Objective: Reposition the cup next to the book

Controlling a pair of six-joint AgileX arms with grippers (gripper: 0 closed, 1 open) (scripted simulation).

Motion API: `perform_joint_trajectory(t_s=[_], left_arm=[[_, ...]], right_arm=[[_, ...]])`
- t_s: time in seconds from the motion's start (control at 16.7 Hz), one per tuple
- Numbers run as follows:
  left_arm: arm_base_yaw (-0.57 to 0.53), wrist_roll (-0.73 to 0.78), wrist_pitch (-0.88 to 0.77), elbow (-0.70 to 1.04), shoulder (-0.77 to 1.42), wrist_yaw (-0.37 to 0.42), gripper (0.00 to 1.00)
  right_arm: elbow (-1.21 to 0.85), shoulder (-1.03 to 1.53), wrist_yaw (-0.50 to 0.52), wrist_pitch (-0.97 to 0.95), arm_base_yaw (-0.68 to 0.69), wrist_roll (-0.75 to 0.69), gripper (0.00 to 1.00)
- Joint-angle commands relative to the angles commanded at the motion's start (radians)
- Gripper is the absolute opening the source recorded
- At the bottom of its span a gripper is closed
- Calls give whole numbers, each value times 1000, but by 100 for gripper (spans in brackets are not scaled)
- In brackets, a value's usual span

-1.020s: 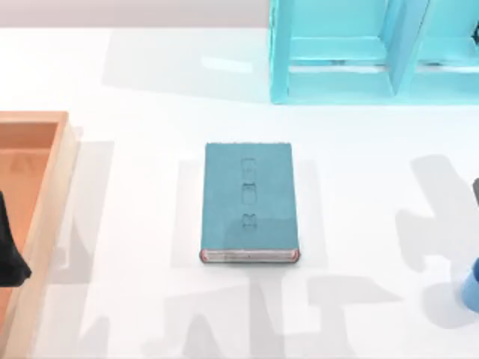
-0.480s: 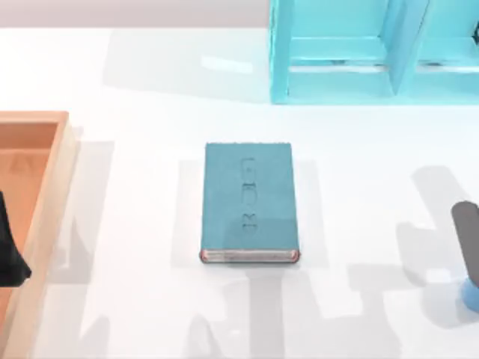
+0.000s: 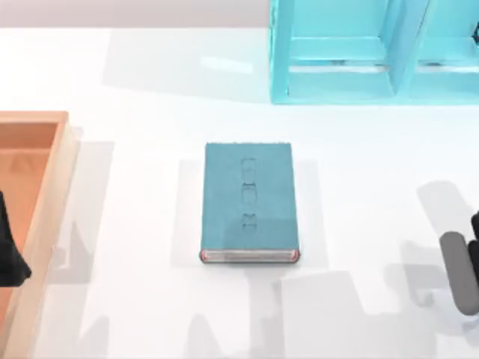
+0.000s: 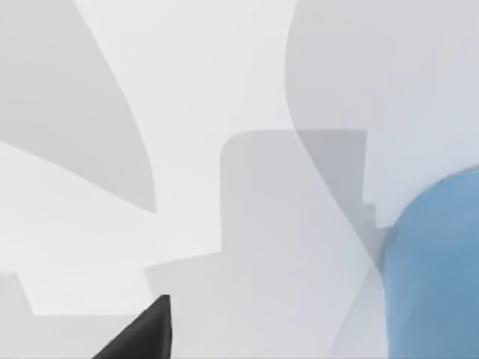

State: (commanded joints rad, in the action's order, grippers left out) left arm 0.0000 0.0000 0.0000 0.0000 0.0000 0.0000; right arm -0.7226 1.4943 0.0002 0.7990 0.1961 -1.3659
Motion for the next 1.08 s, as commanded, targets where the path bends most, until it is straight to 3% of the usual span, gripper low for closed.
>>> perform_joint_trajectory(t_s=[0.06,0.84,1.08], left_arm=[[0,0,0,0,0,0,100],[0,0,0,0,0,0,100],[0,0,0,0,0,0,100]], right_arm=[[0,0,0,0,0,0,100],[0,0,0,0,0,0,2],[0,0,0,0,0,0,0]])
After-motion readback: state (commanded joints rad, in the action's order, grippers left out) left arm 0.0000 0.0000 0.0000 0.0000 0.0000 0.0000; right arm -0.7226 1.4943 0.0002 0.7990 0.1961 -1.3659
